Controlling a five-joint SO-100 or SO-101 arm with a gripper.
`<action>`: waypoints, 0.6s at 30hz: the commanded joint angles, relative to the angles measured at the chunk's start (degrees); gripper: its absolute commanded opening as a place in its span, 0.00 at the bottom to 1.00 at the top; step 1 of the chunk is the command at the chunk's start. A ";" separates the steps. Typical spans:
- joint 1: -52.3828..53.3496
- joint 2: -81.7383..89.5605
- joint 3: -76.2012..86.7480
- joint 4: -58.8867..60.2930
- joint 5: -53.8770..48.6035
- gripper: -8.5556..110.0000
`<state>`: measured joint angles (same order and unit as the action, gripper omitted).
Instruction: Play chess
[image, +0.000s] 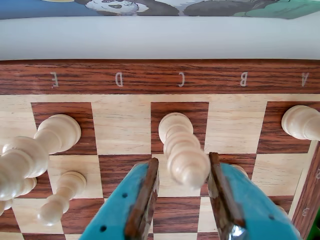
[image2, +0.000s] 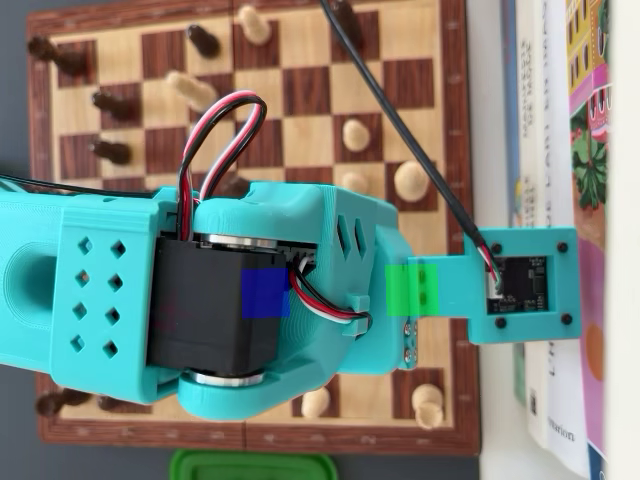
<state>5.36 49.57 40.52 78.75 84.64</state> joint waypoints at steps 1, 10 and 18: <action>0.26 0.79 -1.85 -0.35 0.35 0.20; 0.18 0.88 -2.02 -0.53 0.35 0.22; 0.62 7.21 1.58 -0.62 0.35 0.22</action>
<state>5.36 50.71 41.13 78.75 84.64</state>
